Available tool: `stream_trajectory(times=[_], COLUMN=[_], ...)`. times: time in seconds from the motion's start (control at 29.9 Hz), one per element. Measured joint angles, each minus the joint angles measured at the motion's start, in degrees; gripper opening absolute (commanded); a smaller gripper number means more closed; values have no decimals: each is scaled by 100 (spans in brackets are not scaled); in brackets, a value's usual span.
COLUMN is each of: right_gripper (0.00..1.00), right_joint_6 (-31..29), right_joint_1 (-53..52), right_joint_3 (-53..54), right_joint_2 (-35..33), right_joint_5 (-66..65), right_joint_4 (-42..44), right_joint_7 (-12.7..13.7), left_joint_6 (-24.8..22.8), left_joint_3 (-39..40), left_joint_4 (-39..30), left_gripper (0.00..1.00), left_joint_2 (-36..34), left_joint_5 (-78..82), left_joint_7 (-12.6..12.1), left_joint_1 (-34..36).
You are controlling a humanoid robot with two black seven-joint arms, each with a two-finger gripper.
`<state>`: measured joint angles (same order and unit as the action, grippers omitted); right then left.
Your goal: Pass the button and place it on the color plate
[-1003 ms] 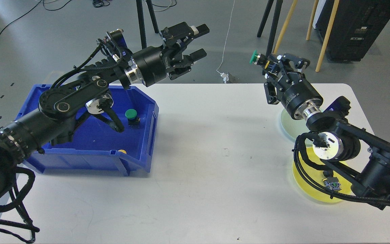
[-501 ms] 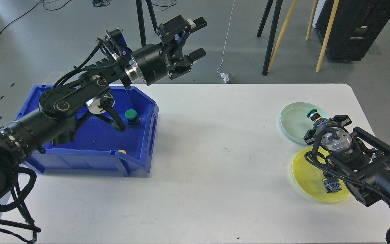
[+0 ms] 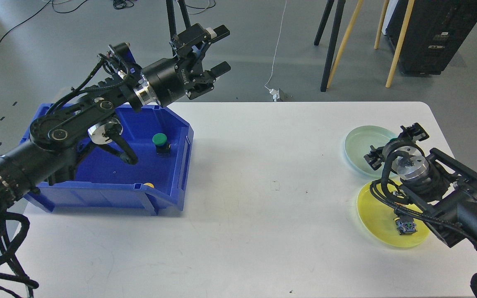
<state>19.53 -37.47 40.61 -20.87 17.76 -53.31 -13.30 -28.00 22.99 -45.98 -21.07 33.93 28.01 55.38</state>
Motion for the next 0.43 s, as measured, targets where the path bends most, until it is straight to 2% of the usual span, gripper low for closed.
stream_trajectory(times=[0.07, 0.2, 0.33, 0.43], right_gripper=[100, 100, 100, 100], right_joint_6=[-520, -2229, -3800, -4413], right_joint_1=[-56, -124, -432, -690], right_joint_3=[36, 256, 299, 25], right_joint_2=[-276, -696, -744, -598], right_joint_5=[-523, -1337, -1539, -1575], right_joint_4=[-408, -959, -826, -502], right_joint_7=[-41, -178, -248, -251], left_joint_6=[0, 0, 1, 1], left_joint_3=[157, 363, 422, 498], left_joint_4=[1, 71, 314, 490], left_gripper=[99, 99, 99, 99], left_joint_2=[-201, -564, -763, -773], left_joint_5=[-78, -363, -688, -990], left_joint_7=[0, 0, 0, 0], left_joint_1=[-113, -228, -245, -247])
